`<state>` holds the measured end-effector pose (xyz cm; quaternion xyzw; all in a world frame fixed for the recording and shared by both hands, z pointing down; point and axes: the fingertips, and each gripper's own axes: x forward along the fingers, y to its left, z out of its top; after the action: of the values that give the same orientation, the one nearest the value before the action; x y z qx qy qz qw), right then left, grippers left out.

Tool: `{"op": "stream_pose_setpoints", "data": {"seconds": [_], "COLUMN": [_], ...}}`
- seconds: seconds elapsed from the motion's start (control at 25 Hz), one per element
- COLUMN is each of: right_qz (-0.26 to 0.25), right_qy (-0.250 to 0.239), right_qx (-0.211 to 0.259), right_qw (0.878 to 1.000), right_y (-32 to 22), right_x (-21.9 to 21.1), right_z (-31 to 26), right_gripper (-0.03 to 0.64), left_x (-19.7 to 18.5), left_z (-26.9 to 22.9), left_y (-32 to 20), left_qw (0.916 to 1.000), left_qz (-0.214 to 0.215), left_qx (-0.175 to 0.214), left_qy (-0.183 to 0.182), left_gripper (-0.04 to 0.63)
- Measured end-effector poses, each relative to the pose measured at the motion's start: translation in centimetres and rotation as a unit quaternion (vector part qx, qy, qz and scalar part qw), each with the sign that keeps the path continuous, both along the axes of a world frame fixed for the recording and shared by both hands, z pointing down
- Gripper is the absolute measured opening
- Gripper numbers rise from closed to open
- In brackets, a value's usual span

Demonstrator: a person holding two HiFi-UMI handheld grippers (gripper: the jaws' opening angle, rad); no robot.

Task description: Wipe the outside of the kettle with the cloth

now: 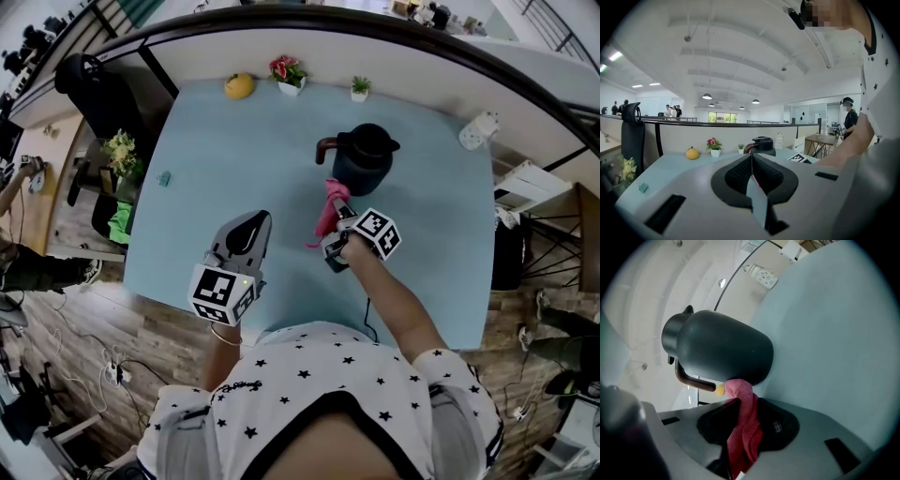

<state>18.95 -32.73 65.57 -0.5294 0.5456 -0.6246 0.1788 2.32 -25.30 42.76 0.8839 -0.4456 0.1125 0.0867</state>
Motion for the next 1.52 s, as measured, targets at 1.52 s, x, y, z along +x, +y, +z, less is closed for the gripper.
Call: {"op": "stream_pose_setpoints", "data": {"seconds": [1.52], "right_qz": [0.066], "right_qy": [0.036], "right_qx": [0.036], "right_qw": [0.997], "right_y": [0.5], "right_x": [12.7], "right_z": [-0.6], "right_gripper": [0.11], "left_x": [3.3], "left_z": [0.0], "left_y": [0.5], "left_qw": [0.9997], "left_qz": [0.022], "left_qx": [0.002], "left_qy": [-0.009], "left_gripper": [0.031]}}
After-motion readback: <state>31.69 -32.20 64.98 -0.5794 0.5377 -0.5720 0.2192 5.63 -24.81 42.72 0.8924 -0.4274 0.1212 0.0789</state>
